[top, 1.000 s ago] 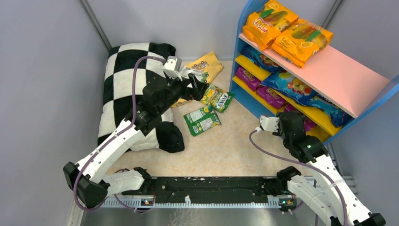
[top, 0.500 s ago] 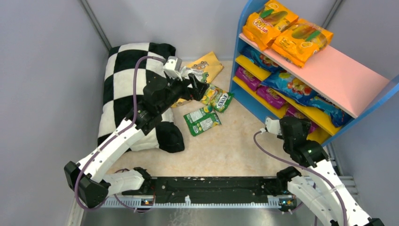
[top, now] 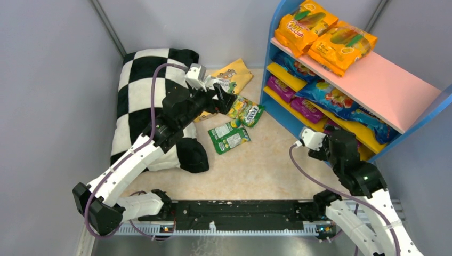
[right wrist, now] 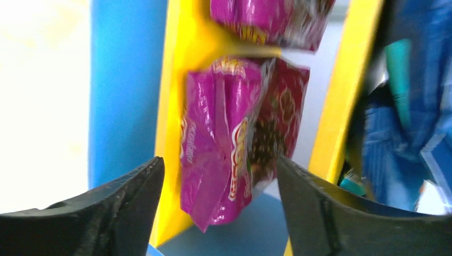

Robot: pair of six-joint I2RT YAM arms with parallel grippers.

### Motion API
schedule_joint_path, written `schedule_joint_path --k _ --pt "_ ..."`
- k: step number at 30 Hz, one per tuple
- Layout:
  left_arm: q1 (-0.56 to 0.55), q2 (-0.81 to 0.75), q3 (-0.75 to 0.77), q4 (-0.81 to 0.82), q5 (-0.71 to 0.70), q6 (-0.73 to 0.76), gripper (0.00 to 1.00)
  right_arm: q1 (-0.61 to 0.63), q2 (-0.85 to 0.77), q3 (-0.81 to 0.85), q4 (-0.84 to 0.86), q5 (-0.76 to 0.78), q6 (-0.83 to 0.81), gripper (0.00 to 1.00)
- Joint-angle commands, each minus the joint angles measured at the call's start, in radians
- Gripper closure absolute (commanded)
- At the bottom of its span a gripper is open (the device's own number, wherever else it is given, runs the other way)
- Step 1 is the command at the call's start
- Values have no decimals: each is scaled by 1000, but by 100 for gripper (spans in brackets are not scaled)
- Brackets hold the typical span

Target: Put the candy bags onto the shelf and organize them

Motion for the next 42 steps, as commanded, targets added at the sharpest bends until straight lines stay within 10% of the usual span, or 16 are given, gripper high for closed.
schedule_joint_path --k 1,12,17,24,37,42 --pt "8 -19 2 45 -17 11 2 -11 -19 150 -71 -438 164 5" --pt "41 -31 -8 33 -196 65 2 -8 48 74 489 -1024 741 1" --pt "48 -22 -18 38 -238 79 2 69 146 -12 796 -872 1121 1" --pt "72 3 -18 37 -221 66 2 420 477 51 794 -427 1217 1" --pt "138 35 -15 33 -132 11 1 425 1165 469 545 -234 1420 2" --pt "176 41 -18 39 -70 -23 1 382 1322 579 518 -276 1415 18"
